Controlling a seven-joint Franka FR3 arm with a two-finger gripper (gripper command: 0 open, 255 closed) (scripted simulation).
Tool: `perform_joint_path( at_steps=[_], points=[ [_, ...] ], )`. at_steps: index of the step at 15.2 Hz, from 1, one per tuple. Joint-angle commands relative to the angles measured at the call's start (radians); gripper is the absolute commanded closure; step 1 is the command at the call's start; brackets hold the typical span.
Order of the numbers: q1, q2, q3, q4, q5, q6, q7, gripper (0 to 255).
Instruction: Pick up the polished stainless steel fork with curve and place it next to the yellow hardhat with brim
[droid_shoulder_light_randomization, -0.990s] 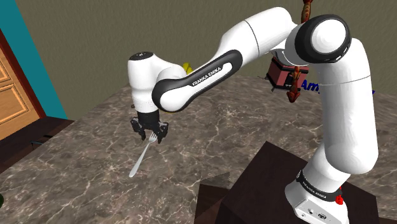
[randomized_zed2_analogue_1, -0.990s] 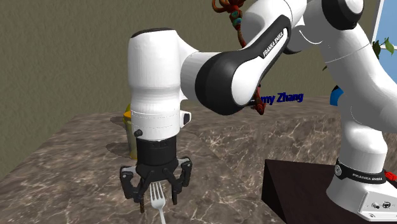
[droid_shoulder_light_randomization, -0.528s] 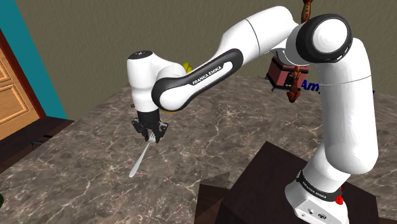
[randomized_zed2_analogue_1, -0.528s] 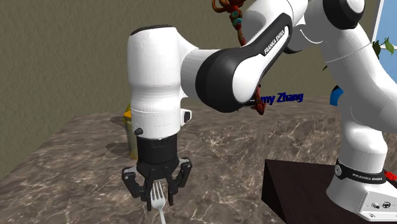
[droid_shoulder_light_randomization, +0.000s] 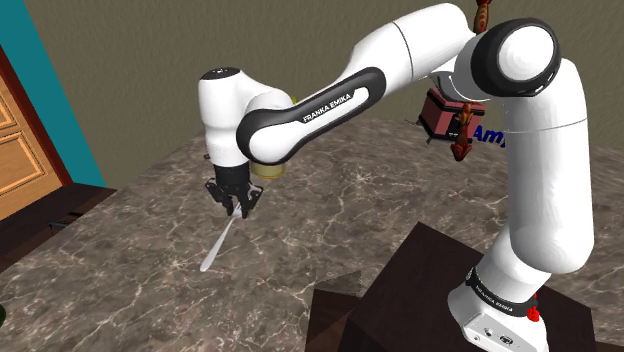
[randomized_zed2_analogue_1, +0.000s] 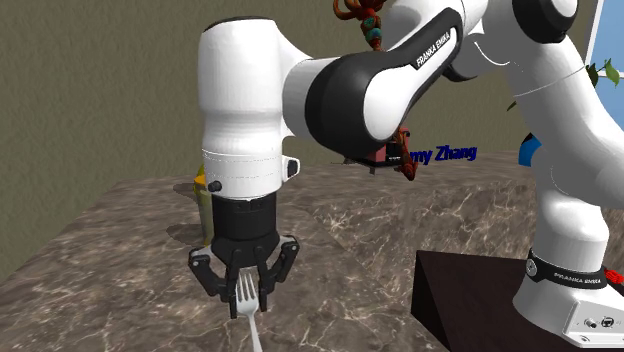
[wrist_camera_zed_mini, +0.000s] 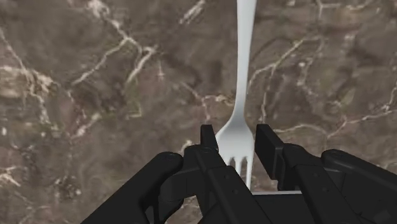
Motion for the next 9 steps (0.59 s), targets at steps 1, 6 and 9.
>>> perform_joint_path(
  at_steps=[1,6,9],
  points=[
    [-0.004,-0.014,0.007,0.009,0.012,-0.020,-0.007,255],
    [-0.010,-0.041,0.022,0.040,0.036,-0.072,-0.025,255],
    [-0.013,-0.055,0.029,0.062,0.049,-0.104,-0.035,255]
  ],
)
